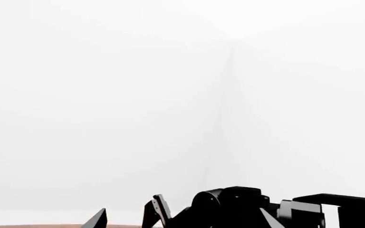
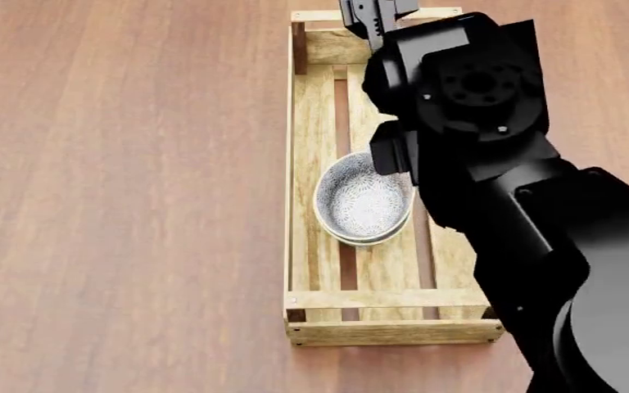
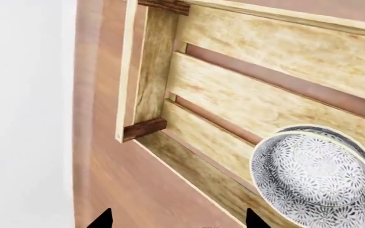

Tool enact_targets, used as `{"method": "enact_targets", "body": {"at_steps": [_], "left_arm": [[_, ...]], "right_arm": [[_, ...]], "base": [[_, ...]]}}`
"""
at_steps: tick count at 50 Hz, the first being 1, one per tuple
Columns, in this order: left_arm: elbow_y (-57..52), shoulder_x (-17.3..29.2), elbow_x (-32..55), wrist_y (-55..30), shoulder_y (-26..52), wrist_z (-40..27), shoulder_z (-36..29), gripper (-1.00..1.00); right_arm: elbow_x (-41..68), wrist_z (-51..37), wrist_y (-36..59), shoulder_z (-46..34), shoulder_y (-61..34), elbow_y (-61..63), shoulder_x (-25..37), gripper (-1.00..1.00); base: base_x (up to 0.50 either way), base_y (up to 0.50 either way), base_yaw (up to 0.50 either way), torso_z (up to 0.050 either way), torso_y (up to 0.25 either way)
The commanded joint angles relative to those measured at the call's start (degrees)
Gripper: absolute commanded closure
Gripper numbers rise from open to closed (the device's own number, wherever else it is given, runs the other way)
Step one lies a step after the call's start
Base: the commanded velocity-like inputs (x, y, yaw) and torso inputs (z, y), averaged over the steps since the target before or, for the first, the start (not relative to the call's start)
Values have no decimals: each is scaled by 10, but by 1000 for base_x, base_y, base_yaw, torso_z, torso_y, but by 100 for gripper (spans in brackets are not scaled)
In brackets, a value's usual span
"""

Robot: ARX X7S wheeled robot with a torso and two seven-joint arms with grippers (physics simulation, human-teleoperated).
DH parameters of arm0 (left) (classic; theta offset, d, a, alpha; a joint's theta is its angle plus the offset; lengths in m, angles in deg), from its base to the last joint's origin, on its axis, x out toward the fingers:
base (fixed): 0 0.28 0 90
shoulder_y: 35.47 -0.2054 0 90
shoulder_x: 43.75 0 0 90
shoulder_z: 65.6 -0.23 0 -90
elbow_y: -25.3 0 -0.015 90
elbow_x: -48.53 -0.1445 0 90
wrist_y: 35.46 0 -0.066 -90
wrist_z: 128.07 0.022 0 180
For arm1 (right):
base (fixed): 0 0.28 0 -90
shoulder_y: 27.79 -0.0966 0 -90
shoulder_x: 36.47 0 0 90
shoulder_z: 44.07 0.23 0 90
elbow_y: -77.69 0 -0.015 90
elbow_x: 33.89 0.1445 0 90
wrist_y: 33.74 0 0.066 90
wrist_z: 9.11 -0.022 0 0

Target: Stack the right bowl on the left bowl and place them in the tray.

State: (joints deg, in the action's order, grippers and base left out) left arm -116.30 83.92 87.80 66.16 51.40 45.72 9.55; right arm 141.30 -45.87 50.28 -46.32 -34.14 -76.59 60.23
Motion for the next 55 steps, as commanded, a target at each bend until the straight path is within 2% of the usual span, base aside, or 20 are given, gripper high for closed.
{"method": "enact_targets", "body": {"at_steps": [1, 13, 23, 26, 27, 33, 37, 40, 42, 44, 45, 50, 52, 53, 55], "left_arm": [[14, -12, -3, 6, 8, 18, 15, -100], [13, -12, -1, -5, 17, 12, 6, -100], [7, -8, -1, -7, 16, 4, 10, -100], [10, -9, -3, -6, 16, 6, 8, -100], [10, -10, -3, -6, 16, 6, 7, -100], [12, -13, -10, -7, 15, 7, 1, -100], [4, -8, -26, -34, 21, -15, 2, -100], [15, -11, -25, -42, 25, -24, 1, -100], [12, -9, -20, -43, 25, -27, 2, -100], [10, -9, -22, -45, 25, -30, 2, -100], [11, -10, -23, -46, 25, -31, 1, -100], [16, -14, -27, -51, 28, -32, -6, -100], [15, -13, -26, -53, 30, -33, -7, -100], [15, -13, -26, -54, 30, -34, -7, -100], [14, -13, -27, -56, 31, -35, -9, -100]], "right_arm": [[-48, 59, -157, 17, -4, 271, 114, -100], [-182, 20, -338, -53, -17, 590, 262, -100], [-310, -50, -433, -134, -43, 749, 310, -100], [-393, -113, -474, -196, -68, 787, 321, -100], [-396, -109, -481, -191, -62, 810, 333, -100], [-542, -212, -530, -266, -79, 875, 352, -100], [-702, -325, -535, -287, -51, 892, 367, -100], [-897, -483, -504, -329, -53, 866, 378, -100], [-944, -508, -488, -339, -51, 864, 381, -100], [-1013, -532, -381, -257, 2, 867, 415, -100], [-1056, -532, -310, -180, 56, 876, 436, -100], [-1162, -532, -74, 59, 229, 935, 459, -100], [-1178, -531, -44, 86, 262, 947, 458, -100], [-1216, -532, 10, 130, 303, 959, 456, -100], [-1247, -531, 67, 170, 344, 979, 449, -100]], "base": [[0, 0, 0, 0, 0], [0, 0, 0, 0, 0], [0, 0, 0, 0, 0], [0, 0, 0, 0, 0], [0, 0, 0, 0, 0], [0, 0, 0, 0, 0], [0, 0, 0, 0, 0], [0, 0, 0, 0, 0], [0, 0, 0, 0, 0], [0, 0, 0, 0, 0], [0, 0, 0, 0, 0], [0, 0, 0, 0, 0], [0, 0, 0, 0, 0], [0, 0, 0, 0, 0], [0, 0, 0, 0, 0]]}}
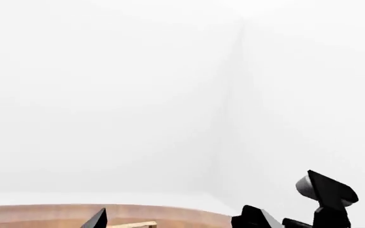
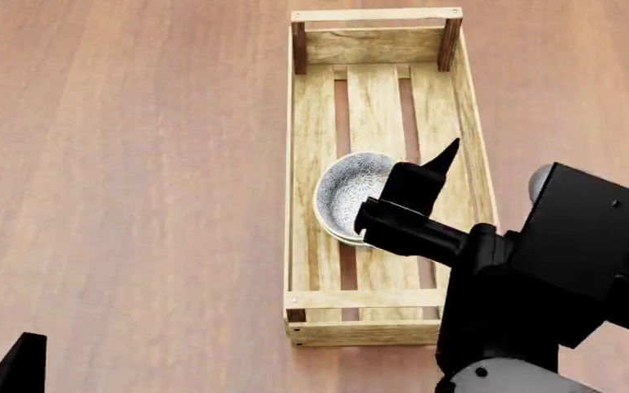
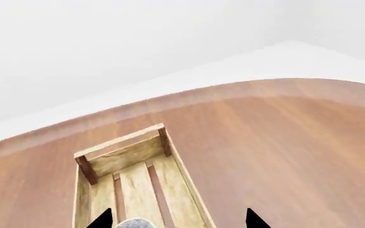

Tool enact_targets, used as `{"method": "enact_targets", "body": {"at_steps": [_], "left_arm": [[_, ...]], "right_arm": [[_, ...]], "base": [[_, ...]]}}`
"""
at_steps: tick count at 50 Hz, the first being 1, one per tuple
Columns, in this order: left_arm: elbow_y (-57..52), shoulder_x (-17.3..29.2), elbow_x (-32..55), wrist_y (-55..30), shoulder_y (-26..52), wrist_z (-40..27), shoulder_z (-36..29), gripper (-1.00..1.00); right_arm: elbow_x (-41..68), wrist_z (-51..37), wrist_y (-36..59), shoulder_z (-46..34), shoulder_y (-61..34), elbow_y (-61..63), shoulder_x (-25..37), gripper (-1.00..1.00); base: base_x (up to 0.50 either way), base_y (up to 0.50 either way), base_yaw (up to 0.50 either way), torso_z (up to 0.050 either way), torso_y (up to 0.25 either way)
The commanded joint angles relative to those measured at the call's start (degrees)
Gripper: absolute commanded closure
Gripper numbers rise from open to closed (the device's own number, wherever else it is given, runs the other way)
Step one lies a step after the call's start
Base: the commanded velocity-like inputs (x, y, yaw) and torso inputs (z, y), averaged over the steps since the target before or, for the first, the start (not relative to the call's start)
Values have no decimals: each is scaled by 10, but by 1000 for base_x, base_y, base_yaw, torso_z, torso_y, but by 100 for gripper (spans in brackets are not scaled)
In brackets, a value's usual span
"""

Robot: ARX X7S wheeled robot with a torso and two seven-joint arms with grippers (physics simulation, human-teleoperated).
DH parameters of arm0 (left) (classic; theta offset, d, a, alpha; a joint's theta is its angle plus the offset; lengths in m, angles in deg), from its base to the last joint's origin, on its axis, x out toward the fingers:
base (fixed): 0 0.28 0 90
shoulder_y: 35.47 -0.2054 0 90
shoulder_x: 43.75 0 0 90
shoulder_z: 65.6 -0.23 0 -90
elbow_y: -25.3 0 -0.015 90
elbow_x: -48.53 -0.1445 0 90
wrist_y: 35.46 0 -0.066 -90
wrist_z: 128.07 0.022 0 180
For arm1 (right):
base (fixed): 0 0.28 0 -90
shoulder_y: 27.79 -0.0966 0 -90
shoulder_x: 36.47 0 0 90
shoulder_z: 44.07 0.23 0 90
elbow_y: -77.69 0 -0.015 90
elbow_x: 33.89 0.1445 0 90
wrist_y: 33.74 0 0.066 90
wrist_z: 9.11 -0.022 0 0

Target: Stack the right bowl on the left bowl and place them in the tray.

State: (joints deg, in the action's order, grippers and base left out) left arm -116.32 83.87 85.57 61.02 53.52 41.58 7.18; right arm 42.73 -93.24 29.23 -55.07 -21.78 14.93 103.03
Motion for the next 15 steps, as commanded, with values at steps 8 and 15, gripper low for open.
{"method": "enact_targets", "body": {"at_steps": [8, 15], "left_arm": [[16, -13, -3, -9, 13, 0, 15, -100], [17, -13, -2, -14, 17, -6, 15, -100]], "right_arm": [[-355, -56, 410, 337, 328, 105, -9, -100], [-459, -51, 440, 382, 449, 109, -28, -100]], "base": [[0, 0, 0, 0, 0], [0, 0, 0, 0, 0]]}}
